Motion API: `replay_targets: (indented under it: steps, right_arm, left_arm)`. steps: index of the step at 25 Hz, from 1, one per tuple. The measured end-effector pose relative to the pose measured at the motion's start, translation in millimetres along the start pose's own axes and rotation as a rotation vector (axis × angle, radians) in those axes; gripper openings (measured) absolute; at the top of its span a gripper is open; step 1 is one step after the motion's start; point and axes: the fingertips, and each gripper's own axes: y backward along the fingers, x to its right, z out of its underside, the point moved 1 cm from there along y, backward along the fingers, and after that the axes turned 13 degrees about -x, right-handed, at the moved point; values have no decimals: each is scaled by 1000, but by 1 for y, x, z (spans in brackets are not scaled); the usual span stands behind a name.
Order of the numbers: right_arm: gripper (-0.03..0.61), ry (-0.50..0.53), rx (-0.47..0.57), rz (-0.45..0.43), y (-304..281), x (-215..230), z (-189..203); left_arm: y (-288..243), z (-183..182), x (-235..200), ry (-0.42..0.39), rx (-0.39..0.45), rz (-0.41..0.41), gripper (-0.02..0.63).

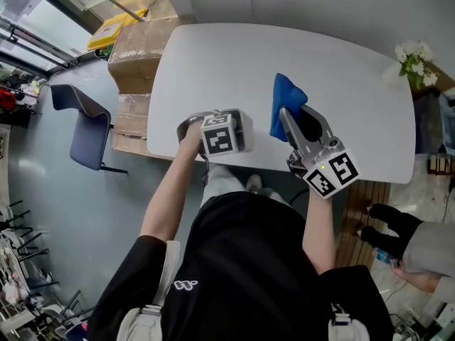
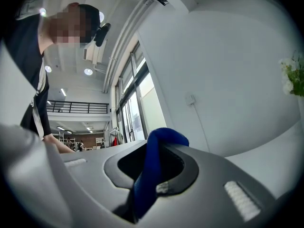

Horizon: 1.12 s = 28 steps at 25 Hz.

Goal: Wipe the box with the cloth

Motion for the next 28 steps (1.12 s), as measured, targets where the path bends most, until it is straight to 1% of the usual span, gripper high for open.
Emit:
replay_targets:
  steps: [3,7,11,18,21,26,28]
  right_arm:
    - [55,-4,-9,5,-1,2,4]
    - [55,-10,-23,13,-1,4,8]
    - [55,-13,-29,18,-2,5,9]
    - [55,-20,-40,24,-3,7,13]
    - [55,-21,-42,21,-3,8,14]
    - [55,-23,-46,16,-4,8,15]
    - [55,-23,-49,12,-5,8,15]
  left_arm:
    - [-15,-2,-6,17,-48,-11,52]
    - [-30,-4,-8,12,-109,-19,52]
    - [-37,-5,-9,7,-134,-23,52]
    - [-44,-11,-16,-15,-196,-69,54]
    - [-47,-12,-15,-34,-198,-91,54]
    - [-46,-10,-16,-46,-182,-156,63]
    - [-42,-10,-19,-42,-169,-181,83]
